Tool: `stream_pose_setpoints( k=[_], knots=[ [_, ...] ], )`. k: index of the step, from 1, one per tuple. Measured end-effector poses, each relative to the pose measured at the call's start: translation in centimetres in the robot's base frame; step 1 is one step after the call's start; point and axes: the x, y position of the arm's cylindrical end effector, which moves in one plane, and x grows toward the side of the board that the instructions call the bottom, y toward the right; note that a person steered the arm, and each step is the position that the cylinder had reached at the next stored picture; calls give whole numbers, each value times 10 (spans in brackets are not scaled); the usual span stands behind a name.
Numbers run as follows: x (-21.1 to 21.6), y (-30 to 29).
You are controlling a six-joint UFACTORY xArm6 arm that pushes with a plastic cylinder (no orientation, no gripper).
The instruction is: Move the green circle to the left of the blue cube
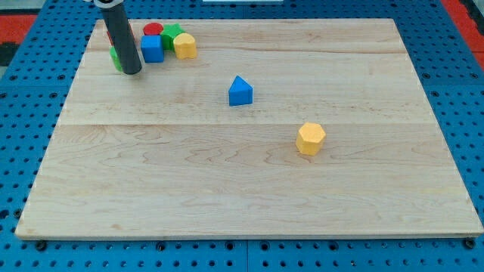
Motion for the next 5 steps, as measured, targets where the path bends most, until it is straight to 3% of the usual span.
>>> stream_pose_setpoints(
  k=[1, 2, 3, 5],
  knots=[
    [-1, -40],
    [-26, -45],
    [-19, -20],
    [11, -43]
  ],
)
